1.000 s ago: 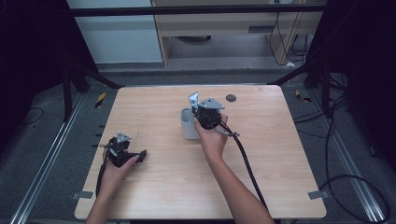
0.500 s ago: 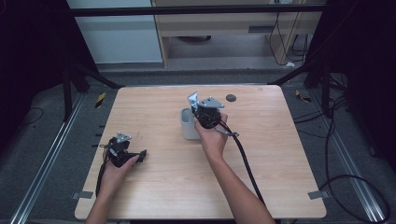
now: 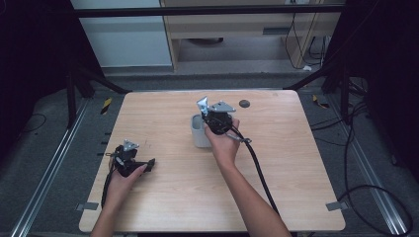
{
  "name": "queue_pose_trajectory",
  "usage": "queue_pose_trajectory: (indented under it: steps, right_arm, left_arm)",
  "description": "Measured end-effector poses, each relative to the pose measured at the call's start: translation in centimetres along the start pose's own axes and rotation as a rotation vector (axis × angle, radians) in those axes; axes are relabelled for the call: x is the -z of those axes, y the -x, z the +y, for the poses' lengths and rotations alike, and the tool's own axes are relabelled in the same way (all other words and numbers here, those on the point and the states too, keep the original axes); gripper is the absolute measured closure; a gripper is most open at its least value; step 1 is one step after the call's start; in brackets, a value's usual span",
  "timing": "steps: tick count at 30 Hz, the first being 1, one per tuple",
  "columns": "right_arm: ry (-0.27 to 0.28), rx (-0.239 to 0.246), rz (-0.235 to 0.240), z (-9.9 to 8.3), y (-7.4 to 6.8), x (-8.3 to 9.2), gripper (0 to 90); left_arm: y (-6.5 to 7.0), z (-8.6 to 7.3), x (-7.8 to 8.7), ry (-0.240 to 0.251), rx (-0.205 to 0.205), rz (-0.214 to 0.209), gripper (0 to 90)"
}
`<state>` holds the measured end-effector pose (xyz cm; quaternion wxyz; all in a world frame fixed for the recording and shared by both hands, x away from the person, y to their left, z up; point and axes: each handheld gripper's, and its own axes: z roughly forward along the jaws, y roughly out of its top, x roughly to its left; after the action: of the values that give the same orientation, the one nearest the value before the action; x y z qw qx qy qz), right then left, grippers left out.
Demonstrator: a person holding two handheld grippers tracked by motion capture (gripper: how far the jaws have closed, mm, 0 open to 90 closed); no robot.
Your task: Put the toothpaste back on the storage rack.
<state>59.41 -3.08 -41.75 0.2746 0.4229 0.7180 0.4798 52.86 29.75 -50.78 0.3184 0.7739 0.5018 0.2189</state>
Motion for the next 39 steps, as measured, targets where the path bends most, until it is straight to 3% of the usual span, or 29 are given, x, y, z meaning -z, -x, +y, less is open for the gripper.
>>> queue_pose_trajectory:
  steps: [39]
  right_arm:
    - [-0.006,0.008,0.013,0.07,-0.01,0.48,69.4]
  left_arm:
    - [0.01,0.01,-0.01,0.001,0.002,0.000,0.0]
